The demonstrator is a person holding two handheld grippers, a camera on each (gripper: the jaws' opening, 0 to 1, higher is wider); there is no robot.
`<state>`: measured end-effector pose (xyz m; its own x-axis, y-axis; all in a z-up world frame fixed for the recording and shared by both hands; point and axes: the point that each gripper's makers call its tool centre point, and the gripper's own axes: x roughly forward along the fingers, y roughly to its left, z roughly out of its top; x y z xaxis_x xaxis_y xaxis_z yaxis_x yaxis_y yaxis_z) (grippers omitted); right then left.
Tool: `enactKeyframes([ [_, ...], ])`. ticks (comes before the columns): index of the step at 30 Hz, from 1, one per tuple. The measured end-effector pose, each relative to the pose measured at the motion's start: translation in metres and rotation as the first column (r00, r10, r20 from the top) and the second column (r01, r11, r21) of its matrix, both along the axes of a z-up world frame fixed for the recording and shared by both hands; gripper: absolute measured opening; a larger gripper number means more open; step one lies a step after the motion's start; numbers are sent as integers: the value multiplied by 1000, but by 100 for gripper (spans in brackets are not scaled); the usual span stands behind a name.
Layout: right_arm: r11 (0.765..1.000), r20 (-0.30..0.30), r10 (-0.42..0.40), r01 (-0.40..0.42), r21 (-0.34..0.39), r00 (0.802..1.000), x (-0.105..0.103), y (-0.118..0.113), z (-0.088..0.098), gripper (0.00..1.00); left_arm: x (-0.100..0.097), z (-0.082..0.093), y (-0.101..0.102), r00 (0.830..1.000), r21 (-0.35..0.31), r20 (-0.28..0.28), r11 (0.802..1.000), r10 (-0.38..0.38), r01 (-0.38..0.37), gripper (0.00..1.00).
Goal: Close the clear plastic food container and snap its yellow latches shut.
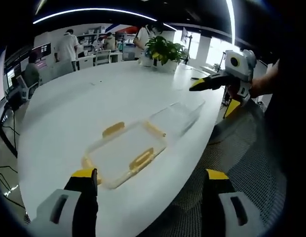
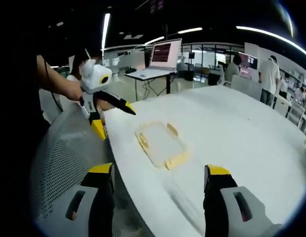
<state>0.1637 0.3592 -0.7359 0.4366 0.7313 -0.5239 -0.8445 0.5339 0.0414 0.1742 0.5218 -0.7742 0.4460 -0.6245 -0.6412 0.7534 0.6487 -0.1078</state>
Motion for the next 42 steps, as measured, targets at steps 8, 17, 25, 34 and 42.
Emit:
enactKeyframes([
  [8, 999, 0, 15, -15, -47, 1000, 5, 2, -6, 70, 4, -2, 8, 999, 24, -7, 999, -36, 36, 84],
  [17, 998, -4, 22, -22, -58, 1000, 14, 8, -6, 68, 8, -7, 16, 997, 49, -23, 996, -77, 78, 83],
  [25, 997, -15, 32, -33, -69, 999, 17, 15, -11, 69, 12, -13, 22, 993, 77, -36, 990, -116, 119, 82],
  [34, 996, -25, 46, -48, -79, 999, 21, 21, -14, 68, 19, -14, 28, 989, 92, -44, 985, -142, 146, 82],
  [42, 991, -37, 78, -82, -110, 996, 24, 29, -21, 67, 23, -19, 34, 981, 122, -49, 974, -186, 191, 81],
])
